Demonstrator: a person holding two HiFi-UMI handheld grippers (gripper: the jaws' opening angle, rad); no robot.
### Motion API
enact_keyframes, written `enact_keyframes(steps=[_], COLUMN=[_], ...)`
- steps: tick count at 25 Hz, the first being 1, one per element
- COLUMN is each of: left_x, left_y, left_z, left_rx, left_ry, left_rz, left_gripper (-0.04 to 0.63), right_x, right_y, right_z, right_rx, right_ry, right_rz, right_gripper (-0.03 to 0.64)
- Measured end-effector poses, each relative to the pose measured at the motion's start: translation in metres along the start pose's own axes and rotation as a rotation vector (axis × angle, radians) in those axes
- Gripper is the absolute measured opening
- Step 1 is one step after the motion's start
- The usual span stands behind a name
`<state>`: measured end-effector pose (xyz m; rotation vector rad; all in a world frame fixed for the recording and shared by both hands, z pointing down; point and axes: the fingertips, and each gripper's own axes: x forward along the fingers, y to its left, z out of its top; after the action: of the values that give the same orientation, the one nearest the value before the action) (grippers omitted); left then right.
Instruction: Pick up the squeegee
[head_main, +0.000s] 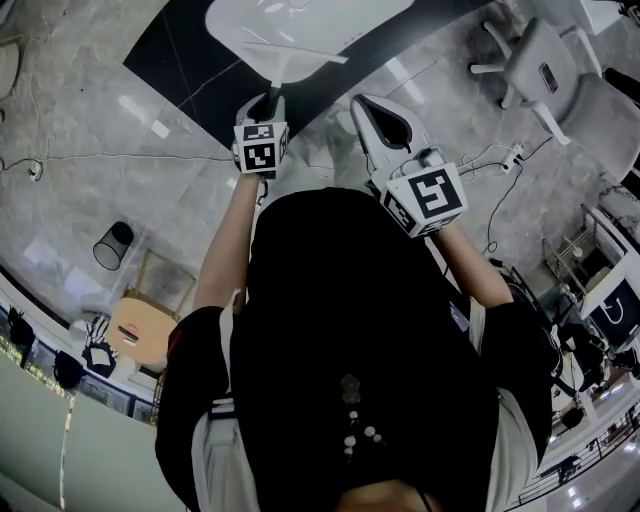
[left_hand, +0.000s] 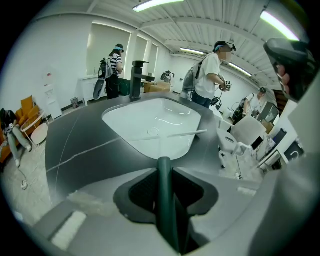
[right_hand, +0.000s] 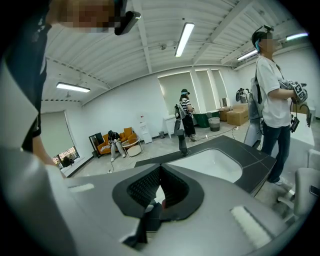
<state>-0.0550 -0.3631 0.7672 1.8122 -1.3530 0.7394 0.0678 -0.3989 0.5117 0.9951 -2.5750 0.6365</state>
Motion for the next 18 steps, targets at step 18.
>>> enact_keyframes(steps=[18], left_x=[-0.05], left_y=[0.006], left_z=[0.039], left_rx=[0.022], left_ry=[-0.142], left_rz=[-0.021], left_gripper=[0.106], right_x=[-0.019], right_y=[0.034], right_z=[0.01], right_rx=[-0.015], right_ry=[-0.081], right_rz=[-0.051], right_gripper=[0.002])
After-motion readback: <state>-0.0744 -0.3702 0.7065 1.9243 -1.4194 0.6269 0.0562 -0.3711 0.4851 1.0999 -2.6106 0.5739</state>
